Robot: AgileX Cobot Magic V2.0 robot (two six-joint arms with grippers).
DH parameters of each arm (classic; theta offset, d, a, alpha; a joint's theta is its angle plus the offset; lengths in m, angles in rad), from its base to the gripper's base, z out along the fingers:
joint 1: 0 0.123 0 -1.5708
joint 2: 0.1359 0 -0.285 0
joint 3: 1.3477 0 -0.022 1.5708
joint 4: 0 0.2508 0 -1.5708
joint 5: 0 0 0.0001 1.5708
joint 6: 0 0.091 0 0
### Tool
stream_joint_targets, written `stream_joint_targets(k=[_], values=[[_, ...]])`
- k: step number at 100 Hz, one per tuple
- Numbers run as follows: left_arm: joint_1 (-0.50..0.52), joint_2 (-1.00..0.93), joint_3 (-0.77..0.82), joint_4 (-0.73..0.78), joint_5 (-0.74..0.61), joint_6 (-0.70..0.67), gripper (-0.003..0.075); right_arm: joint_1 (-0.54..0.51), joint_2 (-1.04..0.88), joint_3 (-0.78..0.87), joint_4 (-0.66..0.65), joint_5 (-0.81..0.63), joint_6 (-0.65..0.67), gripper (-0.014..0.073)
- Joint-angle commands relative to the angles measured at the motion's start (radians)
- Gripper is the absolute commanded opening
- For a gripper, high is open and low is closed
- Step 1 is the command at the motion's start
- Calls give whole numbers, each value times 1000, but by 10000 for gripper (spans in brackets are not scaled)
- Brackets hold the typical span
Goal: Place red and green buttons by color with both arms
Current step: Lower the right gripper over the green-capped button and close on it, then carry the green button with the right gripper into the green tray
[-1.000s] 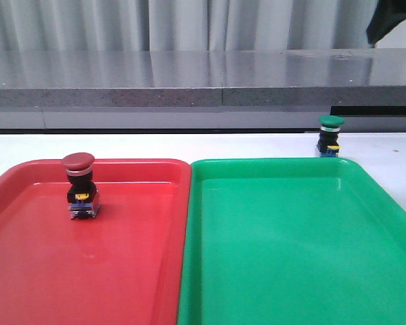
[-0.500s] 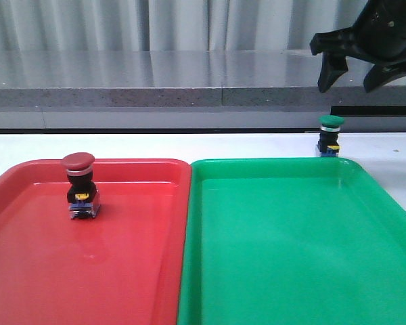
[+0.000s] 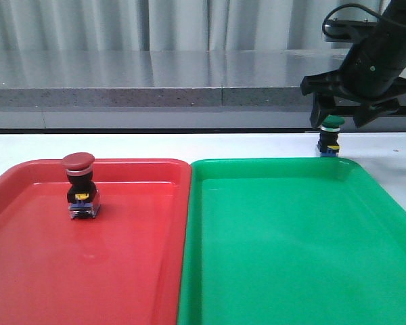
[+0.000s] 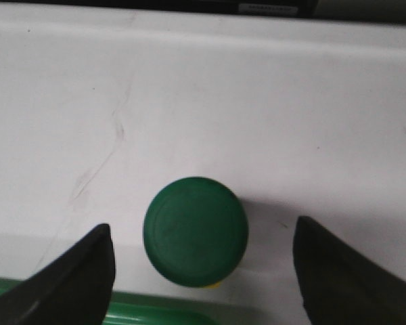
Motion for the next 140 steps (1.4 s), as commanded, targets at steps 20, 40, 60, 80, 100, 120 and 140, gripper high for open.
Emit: stream_joint_targets(k=[20, 40, 60, 80, 100, 120, 140], values=[[2, -33, 25, 2, -83, -3, -19, 2, -23, -37, -7, -99, -8, 535], [2, -33, 25, 2, -83, -3, -19, 2, -14, -37, -7, -112, -8, 497], [2, -33, 25, 2, -83, -3, -19, 2, -14, -37, -7, -144, -8, 497], [2, -33, 25, 2, -83, -3, -19, 2, -14, -37, -7, -143, -8, 356], [2, -33, 25, 2, -83, -3, -19, 2, -16, -37, -10, -147, -8, 305], [2, -33, 25, 2, -83, -3, -19, 2, -62, -37, -45, -144, -8, 305], [2, -33, 25, 2, -83, -3, -19, 6, -151, -37, -46, -82, -8, 305]])
